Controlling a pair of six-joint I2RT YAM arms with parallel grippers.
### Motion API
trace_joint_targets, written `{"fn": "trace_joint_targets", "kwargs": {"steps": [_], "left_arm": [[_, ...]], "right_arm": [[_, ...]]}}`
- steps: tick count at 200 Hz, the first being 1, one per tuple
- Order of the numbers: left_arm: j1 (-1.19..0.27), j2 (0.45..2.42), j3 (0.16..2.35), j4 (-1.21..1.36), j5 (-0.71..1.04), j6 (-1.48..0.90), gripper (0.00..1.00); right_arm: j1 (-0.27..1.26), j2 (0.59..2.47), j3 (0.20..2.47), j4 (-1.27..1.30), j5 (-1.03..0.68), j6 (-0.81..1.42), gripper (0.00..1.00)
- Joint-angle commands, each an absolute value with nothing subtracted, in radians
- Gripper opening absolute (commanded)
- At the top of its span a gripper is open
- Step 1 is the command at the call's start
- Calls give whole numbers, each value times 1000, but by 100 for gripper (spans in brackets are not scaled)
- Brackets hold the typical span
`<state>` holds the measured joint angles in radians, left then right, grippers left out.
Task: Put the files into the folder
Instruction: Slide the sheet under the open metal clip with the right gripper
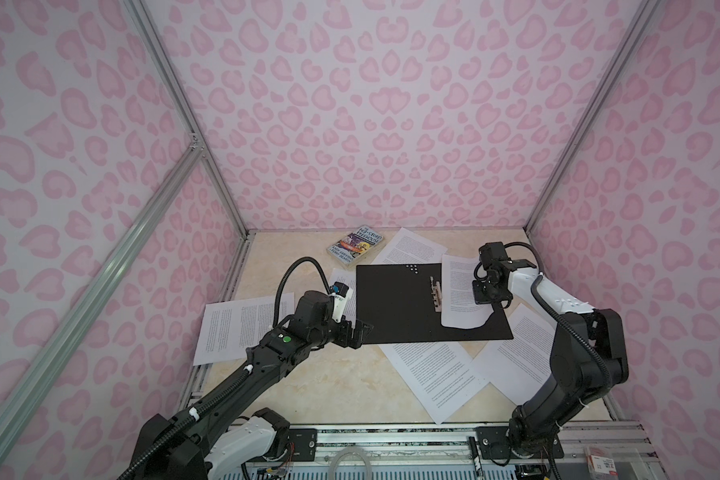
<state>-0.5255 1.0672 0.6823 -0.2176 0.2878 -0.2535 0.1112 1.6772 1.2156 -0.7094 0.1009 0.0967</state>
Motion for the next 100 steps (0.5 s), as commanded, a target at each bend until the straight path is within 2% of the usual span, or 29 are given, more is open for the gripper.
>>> {"fn": "trace_joint_targets", "kwargs": {"steps": [1,54,100], "left_arm": [[-525,1076,695,-189,298,-238,97],[-525,1089,699,-186,306,-242,97],[-525,1091,698,-183,308,-245,97]], "right_arm": [[112,1661,1192,-677,62,81,0],[115,1647,1173,-694,29,54,0],[117,1632,1131,-673,121,-14,0]]}}
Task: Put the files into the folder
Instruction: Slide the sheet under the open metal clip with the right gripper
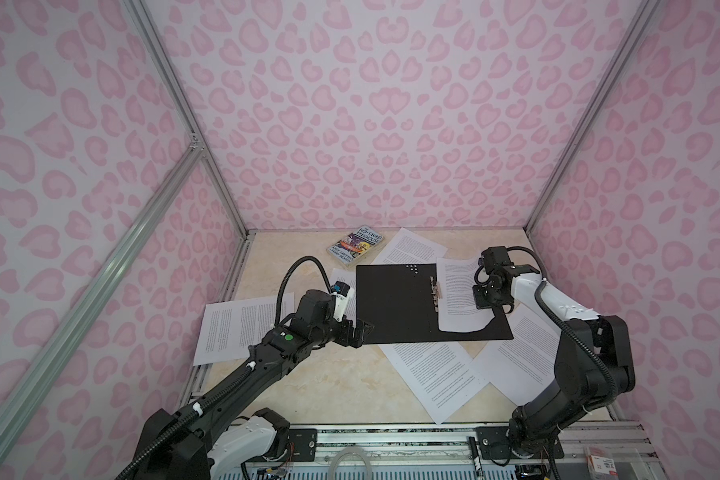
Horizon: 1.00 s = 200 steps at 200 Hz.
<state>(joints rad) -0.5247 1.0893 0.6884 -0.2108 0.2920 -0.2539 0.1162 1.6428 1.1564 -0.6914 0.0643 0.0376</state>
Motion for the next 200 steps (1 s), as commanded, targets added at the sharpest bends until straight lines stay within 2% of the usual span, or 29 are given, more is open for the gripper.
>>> {"fn": "trace_joint_targets", "kwargs": {"steps": [1,86,200], "left_arm": [[-525,1091,698,-183,308,-244,97],[-525,1094,695,-177,316,-253,97],[-525,1107,695,-170,330,-261,97]], "right_arm": [[117,1631,1131,-672,121,-15,0],[115,1581,1049,-621,116,-61,0],[117,1587,1049,-598,94,-49,0]]}}
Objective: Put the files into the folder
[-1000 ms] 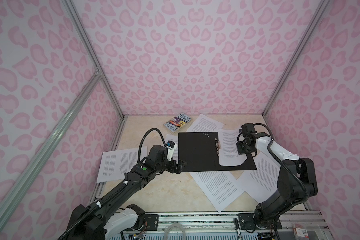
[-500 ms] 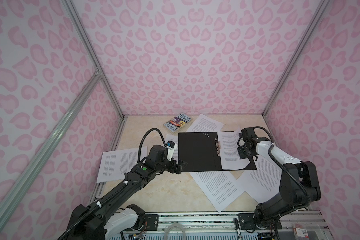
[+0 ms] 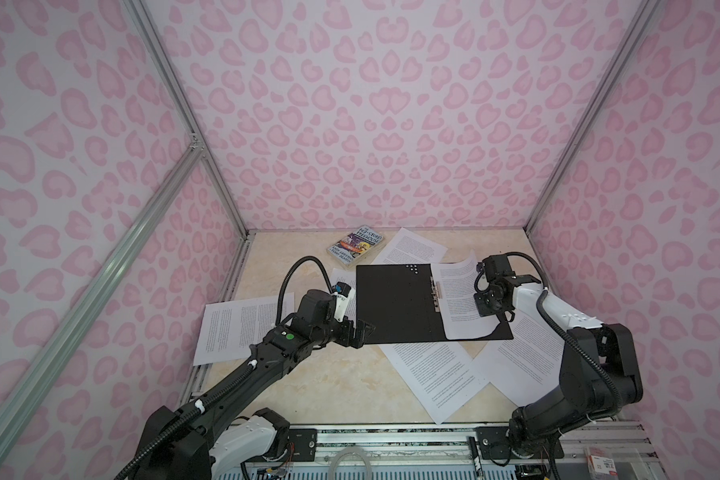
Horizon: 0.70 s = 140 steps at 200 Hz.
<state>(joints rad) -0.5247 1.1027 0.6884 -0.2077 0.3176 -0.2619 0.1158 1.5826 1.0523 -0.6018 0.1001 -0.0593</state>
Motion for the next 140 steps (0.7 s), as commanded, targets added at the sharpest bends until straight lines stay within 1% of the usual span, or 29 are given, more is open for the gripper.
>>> {"fn": "trace_joint_targets", "kwargs": {"steps": [1,78,140], "left_arm": [[-525,1107,695,-170,330,-262,97],[-525,1117,698,-171,339,-266,97],[-525,1123,699,-170,344,-269,97]], "right_arm": [[117,1587,1049,-598,93,-49,0],[117,1587,1036,-612,56,-37,0],[117,1594,1040,-619,61,-38,0]]}}
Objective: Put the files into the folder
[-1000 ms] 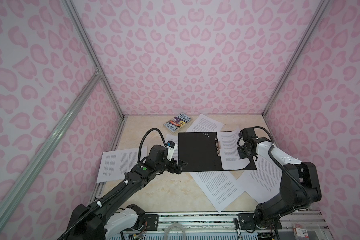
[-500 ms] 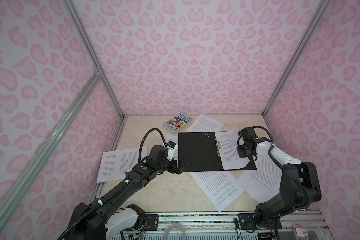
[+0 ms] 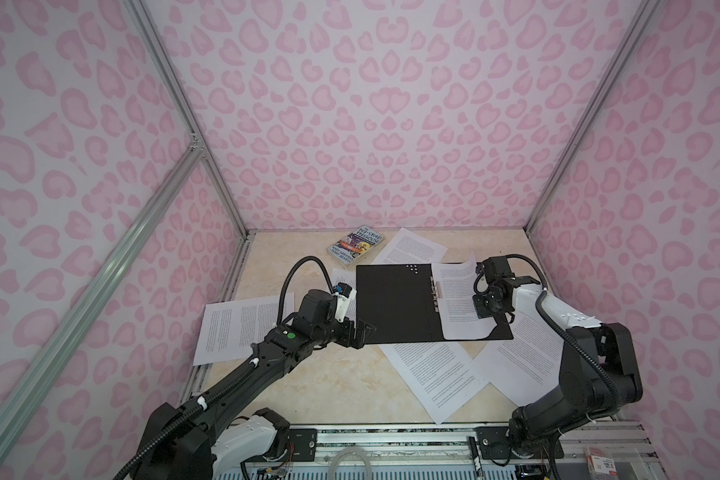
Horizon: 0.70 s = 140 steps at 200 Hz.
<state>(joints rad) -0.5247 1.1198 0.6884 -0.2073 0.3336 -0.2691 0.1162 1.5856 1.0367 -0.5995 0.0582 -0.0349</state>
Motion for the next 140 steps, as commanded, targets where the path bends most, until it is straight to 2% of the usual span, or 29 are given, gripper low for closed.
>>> {"fn": "trace_joint_targets", "kwargs": {"steps": [1,51,140], "left_arm": [[-525,1123,699,-170,344,-269,97],[-525,1124,699,-172,341,-268,97],[-525,1131,701,-174,343,-268,97]], "right_arm": [[117,1595,1041,-620,62,-38,1],[111,1615,1053,-629,61,-39,17],[107,1642,1073,-640,64,-45,28]]}}
